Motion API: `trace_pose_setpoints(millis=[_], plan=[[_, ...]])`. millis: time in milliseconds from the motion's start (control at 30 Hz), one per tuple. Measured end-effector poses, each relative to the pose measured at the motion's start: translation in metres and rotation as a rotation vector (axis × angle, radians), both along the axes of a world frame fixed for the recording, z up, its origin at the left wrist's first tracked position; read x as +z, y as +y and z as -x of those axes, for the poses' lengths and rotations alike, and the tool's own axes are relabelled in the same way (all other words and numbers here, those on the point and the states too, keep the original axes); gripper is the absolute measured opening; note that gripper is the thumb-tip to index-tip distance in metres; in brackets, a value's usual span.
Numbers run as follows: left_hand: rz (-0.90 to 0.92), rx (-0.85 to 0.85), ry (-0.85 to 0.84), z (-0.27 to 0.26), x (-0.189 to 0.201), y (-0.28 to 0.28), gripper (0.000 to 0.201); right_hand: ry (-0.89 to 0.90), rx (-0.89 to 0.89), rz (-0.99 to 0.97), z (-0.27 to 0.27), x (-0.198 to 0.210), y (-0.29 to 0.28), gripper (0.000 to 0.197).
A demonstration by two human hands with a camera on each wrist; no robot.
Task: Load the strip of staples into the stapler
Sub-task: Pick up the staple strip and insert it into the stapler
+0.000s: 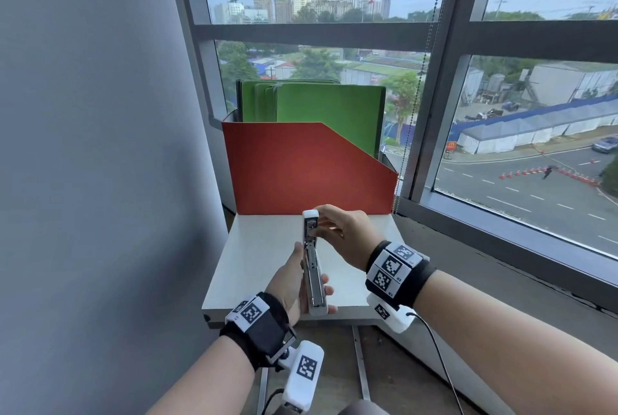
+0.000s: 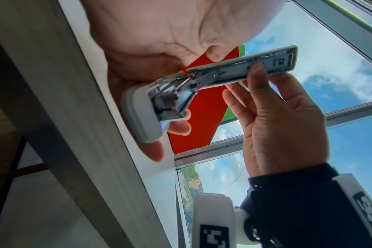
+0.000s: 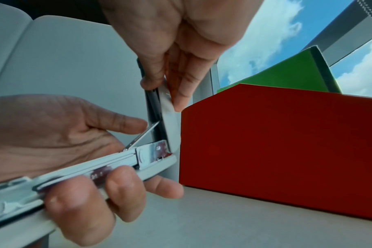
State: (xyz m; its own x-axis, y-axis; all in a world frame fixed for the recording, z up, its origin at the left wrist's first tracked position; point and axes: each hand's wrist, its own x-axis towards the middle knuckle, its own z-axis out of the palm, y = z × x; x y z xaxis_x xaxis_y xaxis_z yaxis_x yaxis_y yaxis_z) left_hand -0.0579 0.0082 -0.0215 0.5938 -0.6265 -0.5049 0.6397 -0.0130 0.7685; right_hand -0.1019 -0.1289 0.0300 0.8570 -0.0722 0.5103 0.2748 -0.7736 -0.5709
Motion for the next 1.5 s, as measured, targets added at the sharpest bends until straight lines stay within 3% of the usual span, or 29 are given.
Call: trace_pose_setpoints(millis=[100,200,300,600,833,967,1200,1500], plan=[[0.002,-0.018,0.023,-0.001,-0.003,0.002,0.063,-0.004,0.009,0.044,0.001,-0.002,0.001,0.021],[-0.002,-0.037,0.001,0.001,-0.003,0.002,0.033,0.034,-0.049,0.007,-0.005,-0.004,-0.004,0.02],[-0.019,-0.038,-0.014,0.004,-0.002,-0.001,0.019,0.11,-0.113,-0.049,-0.014,-0.004,-0.012,0.018],[-0.11,-0.024,-0.157,0.003,-0.01,-0.008,0.034,0.193,-0.12,-0.021,-0.024,-0.008,-0.009,0.023],[-0.109,-0.075,-0.198,0.008,-0.012,-0.008,0.035,0.291,-0.177,-0.293,-0.029,-0.006,-0.02,0.031],[-0.099,-0.081,-0.13,0.01,-0.011,-0.011,0.038,0.3,-0.21,-0.345,-0.025,-0.006,-0.021,0.036],[-0.041,0.017,-0.018,0.0,-0.011,-0.006,0.066,0.217,-0.141,-0.158,-0.018,-0.002,-0.004,0.033],[0.002,0.03,0.004,-0.003,-0.007,-0.001,0.053,0.175,-0.102,-0.116,-0.011,0.003,0.007,0.031]])
